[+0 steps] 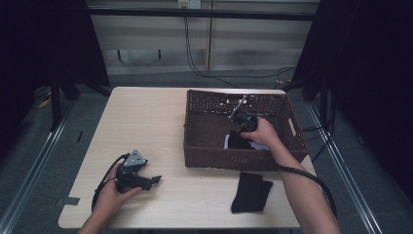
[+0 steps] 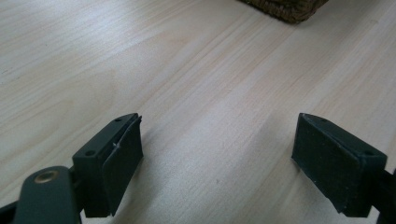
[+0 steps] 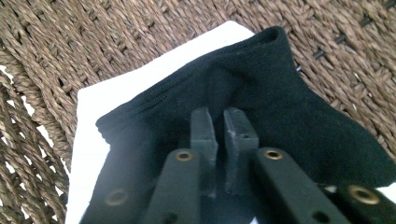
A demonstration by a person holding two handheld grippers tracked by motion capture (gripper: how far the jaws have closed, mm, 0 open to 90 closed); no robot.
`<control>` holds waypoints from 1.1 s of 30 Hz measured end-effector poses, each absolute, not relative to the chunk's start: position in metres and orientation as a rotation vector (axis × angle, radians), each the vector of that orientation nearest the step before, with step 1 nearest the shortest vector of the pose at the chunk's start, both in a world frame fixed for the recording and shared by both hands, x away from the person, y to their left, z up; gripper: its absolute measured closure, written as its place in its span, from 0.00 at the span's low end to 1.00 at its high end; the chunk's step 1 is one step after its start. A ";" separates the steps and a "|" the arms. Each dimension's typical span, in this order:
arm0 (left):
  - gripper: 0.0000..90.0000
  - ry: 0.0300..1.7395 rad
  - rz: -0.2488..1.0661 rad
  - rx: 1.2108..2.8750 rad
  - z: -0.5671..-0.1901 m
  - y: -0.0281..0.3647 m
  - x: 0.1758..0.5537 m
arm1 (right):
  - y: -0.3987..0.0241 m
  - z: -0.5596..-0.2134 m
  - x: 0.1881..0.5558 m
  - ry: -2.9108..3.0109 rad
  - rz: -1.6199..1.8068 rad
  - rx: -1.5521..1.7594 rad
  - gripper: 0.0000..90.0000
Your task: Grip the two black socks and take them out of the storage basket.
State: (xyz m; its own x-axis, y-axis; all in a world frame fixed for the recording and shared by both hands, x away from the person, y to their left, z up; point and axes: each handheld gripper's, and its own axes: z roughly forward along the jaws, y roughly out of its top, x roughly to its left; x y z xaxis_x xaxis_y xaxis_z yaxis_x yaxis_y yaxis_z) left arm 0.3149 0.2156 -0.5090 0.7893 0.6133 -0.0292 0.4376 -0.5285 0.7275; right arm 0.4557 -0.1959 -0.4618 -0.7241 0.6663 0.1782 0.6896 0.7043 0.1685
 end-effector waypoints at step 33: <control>0.17 0.773 0.303 2.218 -0.509 0.215 0.315 | -0.227 -0.357 0.436 -2.844 -0.349 -1.126 0.97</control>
